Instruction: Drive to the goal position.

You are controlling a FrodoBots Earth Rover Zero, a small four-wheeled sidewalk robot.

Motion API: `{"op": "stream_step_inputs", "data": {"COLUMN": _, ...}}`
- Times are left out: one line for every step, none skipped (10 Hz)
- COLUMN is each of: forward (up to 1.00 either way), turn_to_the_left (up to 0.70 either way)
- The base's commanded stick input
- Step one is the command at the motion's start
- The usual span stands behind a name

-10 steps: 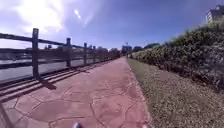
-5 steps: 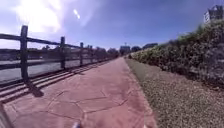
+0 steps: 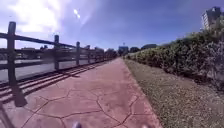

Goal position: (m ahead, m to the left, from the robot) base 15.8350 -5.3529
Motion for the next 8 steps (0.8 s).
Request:
{"op": "stream_step_inputs", "data": {"forward": 0.70, "turn_to_the_left": 0.00}}
{"op": "stream_step_inputs", "data": {"forward": 0.70, "turn_to_the_left": 0.00}}
{"op": "stream_step_inputs", "data": {"forward": 0.70, "turn_to_the_left": 0.00}}
{"op": "stream_step_inputs", "data": {"forward": 0.70, "turn_to_the_left": 0.00}}
{"op": "stream_step_inputs", "data": {"forward": 0.70, "turn_to_the_left": 0.00}}
{"op": "stream_step_inputs", "data": {"forward": 0.70, "turn_to_the_left": 0.00}}
{"op": "stream_step_inputs", "data": {"forward": 0.70, "turn_to_the_left": 0.00}}
{"op": "stream_step_inputs", "data": {"forward": 0.70, "turn_to_the_left": 0.00}}
